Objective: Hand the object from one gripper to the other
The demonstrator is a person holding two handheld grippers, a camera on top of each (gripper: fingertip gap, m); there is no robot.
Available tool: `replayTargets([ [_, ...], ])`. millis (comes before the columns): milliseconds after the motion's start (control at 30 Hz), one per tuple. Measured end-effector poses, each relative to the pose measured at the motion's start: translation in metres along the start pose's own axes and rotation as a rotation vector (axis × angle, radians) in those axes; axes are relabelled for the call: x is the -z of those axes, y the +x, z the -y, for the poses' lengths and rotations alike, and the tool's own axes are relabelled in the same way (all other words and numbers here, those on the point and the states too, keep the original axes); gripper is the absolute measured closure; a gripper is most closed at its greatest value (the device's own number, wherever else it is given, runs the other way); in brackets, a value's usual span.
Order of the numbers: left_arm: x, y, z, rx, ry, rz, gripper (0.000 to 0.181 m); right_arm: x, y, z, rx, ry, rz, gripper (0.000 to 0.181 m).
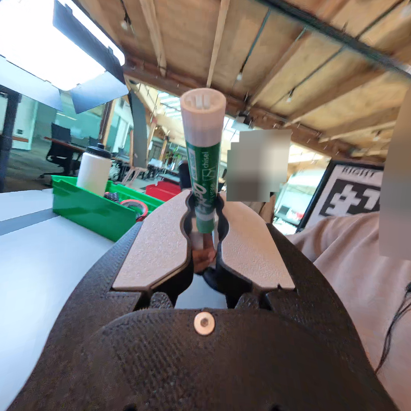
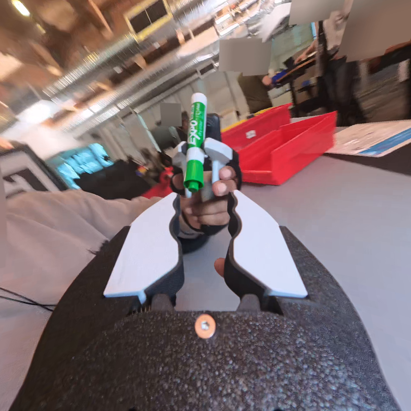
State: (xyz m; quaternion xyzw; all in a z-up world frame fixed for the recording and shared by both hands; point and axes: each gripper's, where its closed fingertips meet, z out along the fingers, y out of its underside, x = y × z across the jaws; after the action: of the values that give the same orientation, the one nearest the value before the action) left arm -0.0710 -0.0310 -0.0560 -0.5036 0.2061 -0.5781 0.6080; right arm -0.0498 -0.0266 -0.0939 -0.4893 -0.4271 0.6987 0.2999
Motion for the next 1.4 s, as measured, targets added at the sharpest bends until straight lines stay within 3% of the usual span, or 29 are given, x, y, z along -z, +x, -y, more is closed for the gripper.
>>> replayTargets([
  [100, 0.001, -0.001, -0.006, 0.007, 0.022, -0.014, 0.163, -0.017, -0.019, -0.004, -0.208, 0.08, 0.15, 0.142],
  [167, 0.0, 0.002, -0.008, -0.024, 0.018, -0.036, 0.163, -0.02, -0.014, -0.003, -0.272, 0.134, 0.113, 0.162],
  [233, -0.001, 0.003, -0.011, -0.067, -0.015, -0.026, 0.163, -0.018, -0.013, -0.005, -0.281, 0.12, 0.112, 0.163],
  [367, 0.003, -0.007, -0.028, -0.203, -0.195, 0.024, 0.162, -0.004, -0.003, 0.006, -0.057, 0.06, -0.024, 0.163],
  [433, 0.007, -0.015, -0.035, -0.271, -0.287, 0.063, 0.159, 0.005, -0.001, 0.013, 0.161, -0.01, -0.11, 0.163],
  [500, 0.014, -0.024, -0.037, -0.289, -0.352, 0.082, 0.147, 0.017, -0.001, 0.023, 0.312, -0.063, -0.187, 0.163],
  [633, 0.035, -0.054, -0.038, -0.421, -0.523, 0.225, 0.133, 0.036, 0.008, 0.019, 0.479, -0.297, -0.32, 0.163],
  [700, 0.039, -0.057, -0.046, -0.506, -0.624, 0.253, 0.134, 0.043, 0.019, 0.001, 0.522, -0.463, -0.393, 0.162],
  [867, 0.029, -0.044, -0.109, -0.634, -0.894, 0.172, 0.139, 0.018, 0.015, -0.04, 0.508, -0.572, -0.316, 0.163],
  [933, 0.028, -0.041, -0.126, -0.688, -0.958, 0.151, 0.161, 0.012, 0.011, -0.046, 0.502, -0.574, -0.294, 0.163],
  [1000, 0.024, -0.04, -0.125, -0.659, -0.93, 0.162, 0.161, 0.01, 0.008, -0.041, 0.516, -0.529, -0.282, 0.163],
  [1100, 0.014, -0.029, -0.098, -0.529, -0.756, 0.131, 0.162, 0.006, -0.001, -0.013, 0.467, -0.324, -0.26, 0.162],
  [1167, 0.01, -0.024, -0.079, -0.459, -0.633, 0.126, 0.162, 0.01, -0.001, -0.001, 0.4, -0.237, -0.241, 0.152],
  [1267, 0.006, -0.017, -0.044, -0.311, -0.418, 0.109, 0.162, 0.012, 0.007, -0.005, 0.283, -0.221, -0.201, 0.137],
  [1400, 0.004, -0.012, -0.015, -0.126, -0.177, 0.055, 0.162, -0.008, 0.006, -0.031, 0.218, -0.219, -0.13, 0.135],
])
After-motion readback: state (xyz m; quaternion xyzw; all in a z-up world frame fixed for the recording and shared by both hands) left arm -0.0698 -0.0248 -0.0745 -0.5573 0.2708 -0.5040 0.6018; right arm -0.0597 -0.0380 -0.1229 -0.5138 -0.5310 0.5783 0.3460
